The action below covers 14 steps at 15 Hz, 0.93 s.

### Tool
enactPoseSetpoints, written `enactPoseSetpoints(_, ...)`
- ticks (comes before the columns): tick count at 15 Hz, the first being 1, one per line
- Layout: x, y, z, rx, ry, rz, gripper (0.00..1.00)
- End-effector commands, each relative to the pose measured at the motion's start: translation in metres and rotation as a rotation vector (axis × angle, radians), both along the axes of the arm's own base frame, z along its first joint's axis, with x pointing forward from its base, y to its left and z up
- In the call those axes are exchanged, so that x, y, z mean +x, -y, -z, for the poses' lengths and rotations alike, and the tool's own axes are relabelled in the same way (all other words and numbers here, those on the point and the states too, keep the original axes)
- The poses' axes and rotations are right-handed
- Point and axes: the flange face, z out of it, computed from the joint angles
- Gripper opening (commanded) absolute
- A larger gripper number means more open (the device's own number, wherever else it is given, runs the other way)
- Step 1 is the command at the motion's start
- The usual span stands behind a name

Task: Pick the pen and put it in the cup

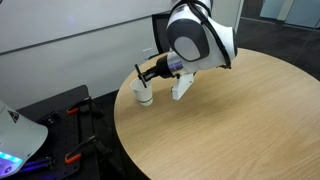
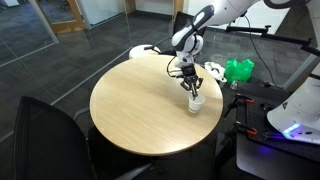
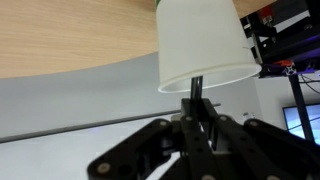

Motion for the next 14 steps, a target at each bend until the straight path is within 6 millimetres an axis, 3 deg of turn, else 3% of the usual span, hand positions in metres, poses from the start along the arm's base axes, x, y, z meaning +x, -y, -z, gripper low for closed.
enactPoseSetpoints(1, 0.009, -0.001, 0.001, -0.021, 0.008, 0.018, 0.38)
enactPoseSetpoints(2, 0.009, -0.001, 0.000, -0.024, 0.010, 0.019, 0.39)
enactPoseSetpoints(4, 0.010, -0.002, -0.002, -0.023, 0.016, 0.016, 0.52)
enactPoseSetpoints(10, 0.008, -0.006, -0.014, -0.022, 0.046, 0.006, 0.98)
enactPoseSetpoints(14, 0.010, -0.014, -0.033, -0.012, 0.085, -0.016, 1.00)
